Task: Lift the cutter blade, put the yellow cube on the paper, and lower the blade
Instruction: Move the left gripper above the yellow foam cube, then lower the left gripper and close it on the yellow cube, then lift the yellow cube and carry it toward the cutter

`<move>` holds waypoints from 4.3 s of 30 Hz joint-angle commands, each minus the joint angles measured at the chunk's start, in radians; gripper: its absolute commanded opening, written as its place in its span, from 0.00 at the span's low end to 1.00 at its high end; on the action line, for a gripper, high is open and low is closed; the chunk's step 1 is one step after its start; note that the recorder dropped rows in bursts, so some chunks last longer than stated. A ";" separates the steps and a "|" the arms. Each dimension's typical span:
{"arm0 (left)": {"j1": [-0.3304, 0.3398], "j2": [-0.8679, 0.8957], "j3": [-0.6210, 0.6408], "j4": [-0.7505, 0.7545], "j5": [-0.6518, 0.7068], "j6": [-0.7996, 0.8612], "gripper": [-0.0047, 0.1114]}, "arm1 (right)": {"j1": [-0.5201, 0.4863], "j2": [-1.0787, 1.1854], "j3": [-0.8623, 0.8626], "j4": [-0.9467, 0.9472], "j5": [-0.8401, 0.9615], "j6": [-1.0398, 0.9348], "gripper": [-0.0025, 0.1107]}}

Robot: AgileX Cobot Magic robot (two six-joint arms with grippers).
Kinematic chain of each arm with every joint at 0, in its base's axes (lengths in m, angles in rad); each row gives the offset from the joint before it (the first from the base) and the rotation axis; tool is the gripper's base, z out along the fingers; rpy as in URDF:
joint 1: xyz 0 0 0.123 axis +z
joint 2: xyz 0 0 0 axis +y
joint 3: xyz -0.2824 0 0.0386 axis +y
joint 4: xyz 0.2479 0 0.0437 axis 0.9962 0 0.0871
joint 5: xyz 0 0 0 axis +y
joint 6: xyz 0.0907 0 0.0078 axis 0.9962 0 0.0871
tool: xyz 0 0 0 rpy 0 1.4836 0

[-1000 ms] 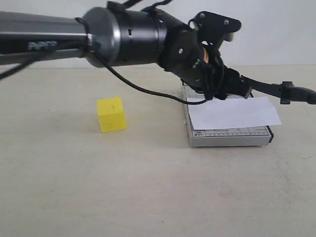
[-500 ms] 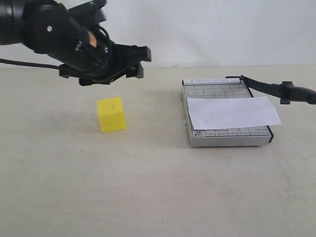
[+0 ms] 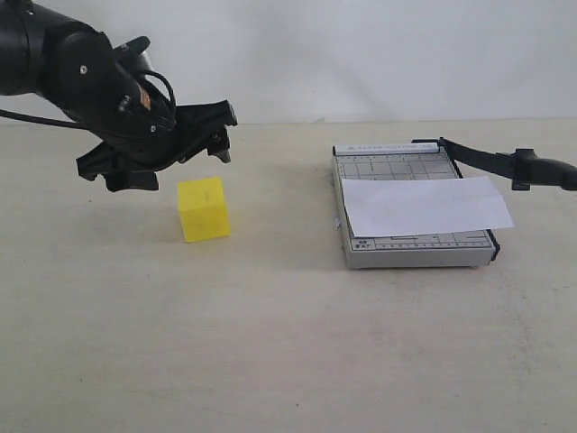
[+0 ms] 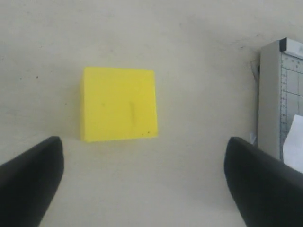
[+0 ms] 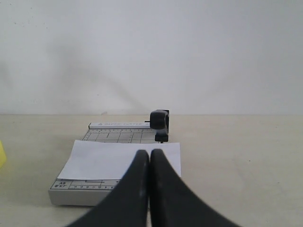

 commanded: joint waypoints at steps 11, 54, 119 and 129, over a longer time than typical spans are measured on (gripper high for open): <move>0.002 0.047 -0.027 0.123 0.069 0.011 0.78 | 0.001 -0.006 -0.001 -0.002 -0.001 0.005 0.02; 0.000 0.289 -0.294 0.045 0.230 0.063 0.78 | 0.001 -0.006 -0.001 -0.002 -0.004 0.005 0.02; -0.372 0.260 -0.479 -0.108 0.109 1.074 0.08 | 0.001 -0.006 -0.001 -0.002 -0.004 0.006 0.02; -0.376 0.422 -0.761 -0.113 0.234 1.074 0.08 | 0.001 -0.006 -0.001 -0.002 -0.004 0.006 0.02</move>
